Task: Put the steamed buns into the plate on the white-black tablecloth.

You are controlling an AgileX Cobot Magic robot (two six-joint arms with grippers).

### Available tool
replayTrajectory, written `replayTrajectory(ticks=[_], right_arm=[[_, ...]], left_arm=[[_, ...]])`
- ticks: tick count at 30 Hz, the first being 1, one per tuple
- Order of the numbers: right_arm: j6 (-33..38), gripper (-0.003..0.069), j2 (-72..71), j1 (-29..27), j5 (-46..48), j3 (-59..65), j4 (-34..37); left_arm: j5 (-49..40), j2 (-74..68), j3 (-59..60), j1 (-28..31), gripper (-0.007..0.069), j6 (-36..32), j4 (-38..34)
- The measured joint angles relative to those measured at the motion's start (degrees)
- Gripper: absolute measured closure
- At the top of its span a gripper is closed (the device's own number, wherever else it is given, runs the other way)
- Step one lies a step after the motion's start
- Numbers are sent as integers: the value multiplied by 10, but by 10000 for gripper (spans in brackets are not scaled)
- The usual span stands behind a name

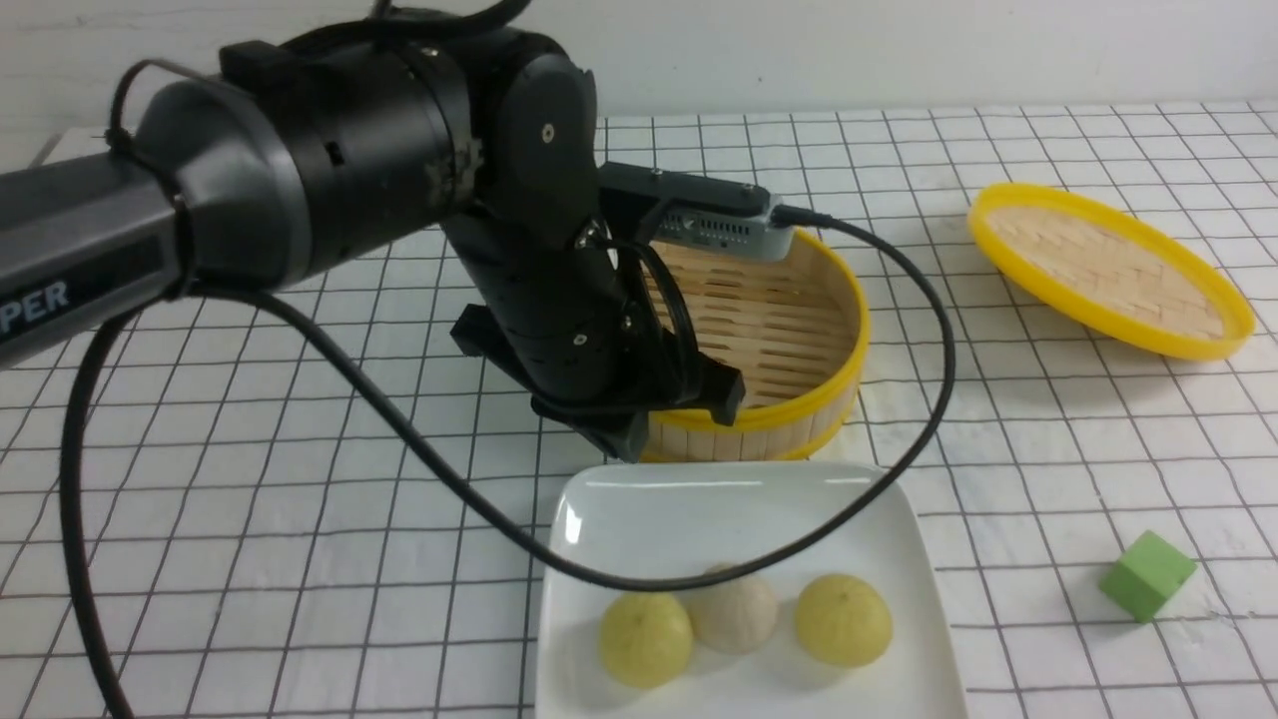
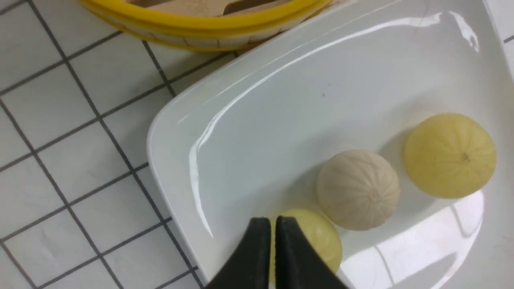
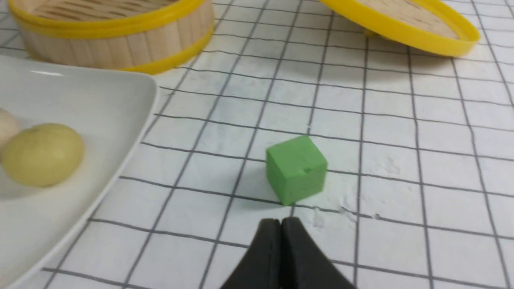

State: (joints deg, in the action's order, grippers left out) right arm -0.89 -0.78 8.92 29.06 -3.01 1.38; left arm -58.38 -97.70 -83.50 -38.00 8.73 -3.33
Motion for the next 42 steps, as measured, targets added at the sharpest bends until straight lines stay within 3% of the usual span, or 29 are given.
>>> replayTrajectory(ticks=[7, 20, 26, 28, 30, 31, 34, 38, 42], right_arm=[[0, 646, 0, -82, -47, 38, -9], [0, 636, 0, -107, -52, 38, -10], [0, 629, 0, -108, -52, 38, -10], [0, 624, 0, -108, -52, 38, -10], [0, 621, 0, -108, -52, 38, -14], [0, 620, 0, -108, -52, 38, -10], [0, 615, 0, -108, -52, 38, -14], [0, 610, 0, -108, -52, 38, -14], [0, 604, 0, -108, -52, 38, -14]], left_arm=[[-11, 95, 0, 0, 576, 0, 29], [-126, 318, 2, 0, 575, 0, 95], [-125, 420, 113, 0, 622, 6, 87], [-87, 463, 198, 0, 622, 11, 80], [12, 505, 292, 0, 622, 18, 71], [12, 508, 300, 0, 622, 19, 70], [215, 552, 424, 0, 622, 54, 62], [383, 565, 489, 0, 622, 78, 61], [438, 565, 508, 0, 622, 86, 61]])
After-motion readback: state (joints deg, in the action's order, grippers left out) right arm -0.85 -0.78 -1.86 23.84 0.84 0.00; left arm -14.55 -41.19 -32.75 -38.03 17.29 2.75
